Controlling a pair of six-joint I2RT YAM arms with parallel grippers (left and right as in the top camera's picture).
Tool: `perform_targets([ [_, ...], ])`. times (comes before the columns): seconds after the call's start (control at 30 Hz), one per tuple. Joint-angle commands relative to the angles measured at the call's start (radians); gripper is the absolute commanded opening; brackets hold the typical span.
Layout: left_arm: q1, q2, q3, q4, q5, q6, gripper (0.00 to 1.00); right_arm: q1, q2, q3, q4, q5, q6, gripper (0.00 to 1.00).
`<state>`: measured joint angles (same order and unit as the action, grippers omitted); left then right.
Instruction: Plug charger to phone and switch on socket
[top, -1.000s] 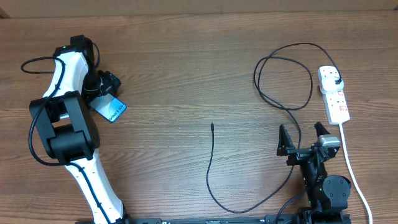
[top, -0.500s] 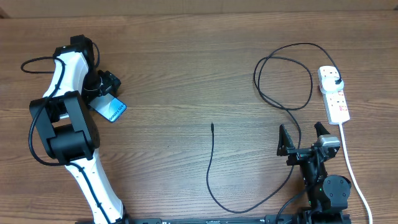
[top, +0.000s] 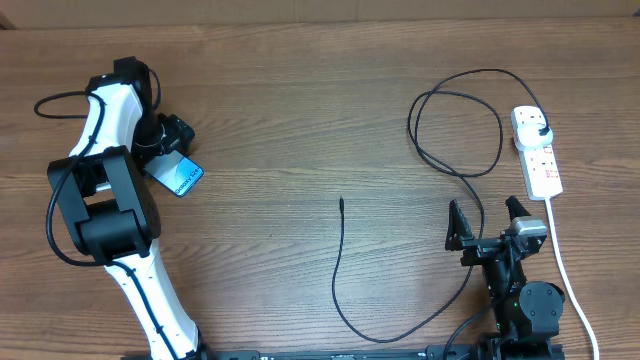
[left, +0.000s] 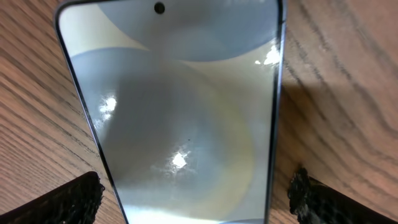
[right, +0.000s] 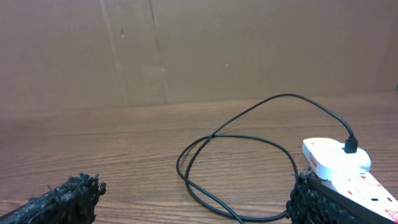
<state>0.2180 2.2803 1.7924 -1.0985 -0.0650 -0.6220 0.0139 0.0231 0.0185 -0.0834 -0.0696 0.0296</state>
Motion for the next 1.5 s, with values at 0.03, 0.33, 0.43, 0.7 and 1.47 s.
perform_targets([
  [0.03, 0.004, 0.005, -0.039, 0.013, -0.024, 0.016, 1.00, 0.004, -0.011, -0.011, 0.002, 0.014, -0.001, 1.00],
  [0.33, 0.004, 0.005, -0.057, 0.033, -0.024, 0.016, 1.00, 0.004, -0.011, -0.011, 0.002, 0.014, -0.001, 1.00],
  [0.43, 0.004, 0.005, -0.057, 0.037, -0.024, 0.016, 1.00, 0.004, -0.011, -0.011, 0.002, 0.014, -0.001, 1.00],
  [0.7, 0.004, 0.005, -0.058, 0.056, -0.023, 0.016, 1.00, 0.004, -0.011, -0.011, 0.002, 0.014, -0.001, 1.00],
  [1.47, -0.010, 0.005, -0.058, 0.091, 0.084, 0.070, 1.00, 0.004, -0.011, -0.011, 0.002, 0.014, -0.001, 1.00],
])
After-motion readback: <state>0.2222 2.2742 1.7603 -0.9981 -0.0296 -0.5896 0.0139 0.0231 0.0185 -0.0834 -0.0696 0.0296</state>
